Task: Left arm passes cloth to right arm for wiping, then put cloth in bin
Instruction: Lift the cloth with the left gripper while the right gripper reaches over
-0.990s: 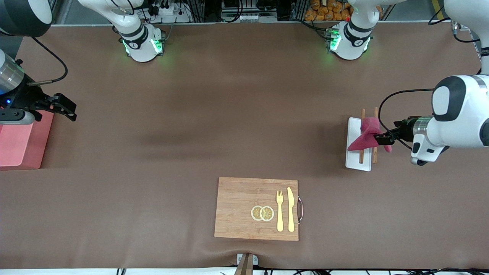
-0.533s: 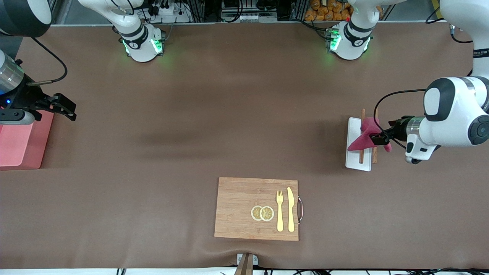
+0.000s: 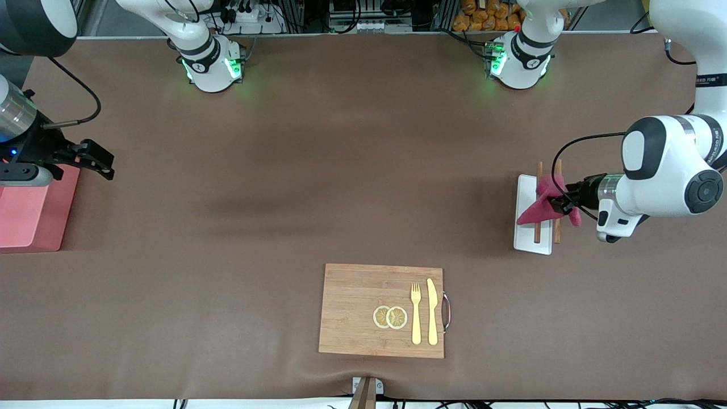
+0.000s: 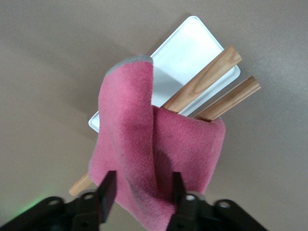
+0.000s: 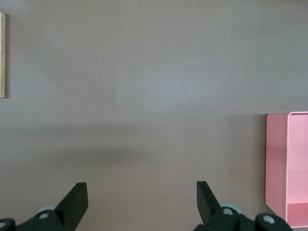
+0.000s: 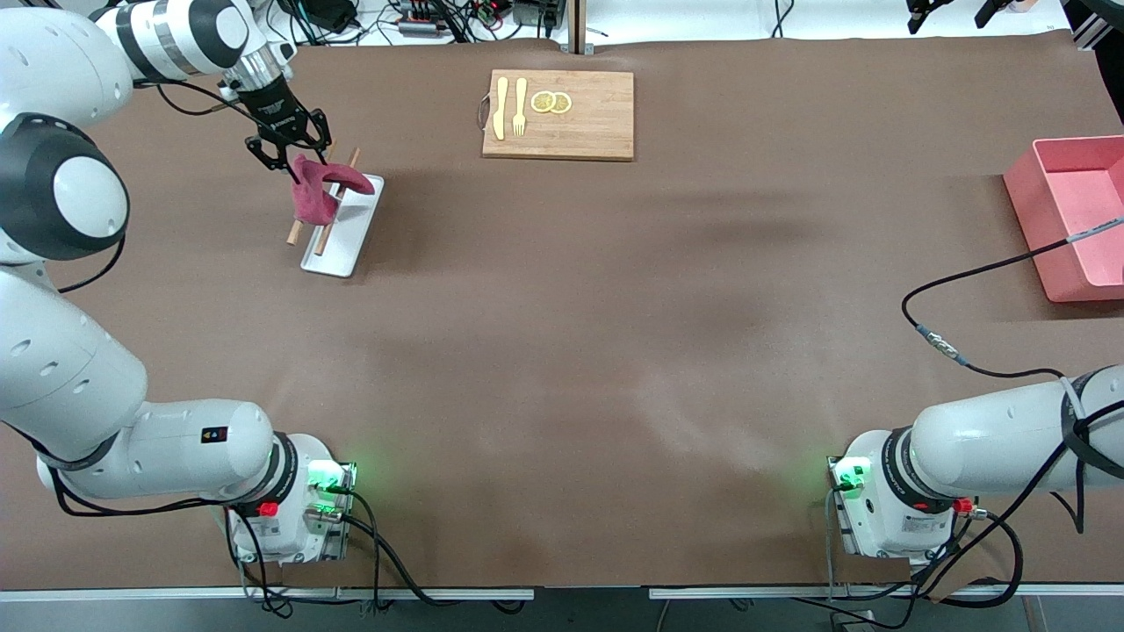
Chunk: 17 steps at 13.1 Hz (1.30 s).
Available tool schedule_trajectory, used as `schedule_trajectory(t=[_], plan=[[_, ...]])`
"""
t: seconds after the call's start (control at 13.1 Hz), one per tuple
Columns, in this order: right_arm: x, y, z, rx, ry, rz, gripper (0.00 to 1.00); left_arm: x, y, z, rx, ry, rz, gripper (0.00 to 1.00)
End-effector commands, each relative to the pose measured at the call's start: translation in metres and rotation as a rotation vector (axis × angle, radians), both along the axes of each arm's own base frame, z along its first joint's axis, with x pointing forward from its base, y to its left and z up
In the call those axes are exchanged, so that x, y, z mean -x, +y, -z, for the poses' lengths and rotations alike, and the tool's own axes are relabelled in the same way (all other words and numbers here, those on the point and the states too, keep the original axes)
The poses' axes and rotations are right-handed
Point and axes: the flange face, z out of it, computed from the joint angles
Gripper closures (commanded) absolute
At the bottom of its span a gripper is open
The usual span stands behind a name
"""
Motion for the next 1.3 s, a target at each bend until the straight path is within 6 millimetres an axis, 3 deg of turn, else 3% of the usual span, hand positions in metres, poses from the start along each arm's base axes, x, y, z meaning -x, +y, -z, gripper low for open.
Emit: schedule_trajectory(t=[0.0, 0.23, 0.46, 0.76, 0.91, 0.99, 1.22], plan=[[-0.002, -0.007, 0.001, 0.007, 0.007, 0.022, 0.0, 0.007, -0.003, -0.008, 0.012, -0.02, -0.021, 1.0], [-0.003, -0.007, 0.003, 0.005, 0.01, 0.023, 0.0, 0.003, -0.002, -0.019, 0.012, -0.04, -0.017, 1.0], [-0.003, -0.007, 0.005, 0.007, 0.014, 0.025, 0.0, -0.003, -0.033, -0.054, -0.015, -0.109, 0.077, 1.0], [-0.004, -0.01, 0.005, 0.008, 0.018, 0.016, 0.0, -0.021, -0.103, -0.133, -0.032, -0.245, 0.204, 1.0], [-0.007, -0.008, 0.012, 0.007, 0.026, 0.028, 0.0, -0.022, -0.135, -0.149, -0.019, -0.273, 0.191, 1.0], [-0.007, -0.004, 0.014, 0.002, 0.028, 0.072, 0.0, -0.016, -0.165, -0.149, -0.001, -0.27, 0.21, 1.0], [-0.002, 0.021, 0.025, -0.105, 0.107, 0.449, 0.0, -0.01, -0.248, -0.145, 0.051, -0.25, 0.18, 1.0]])
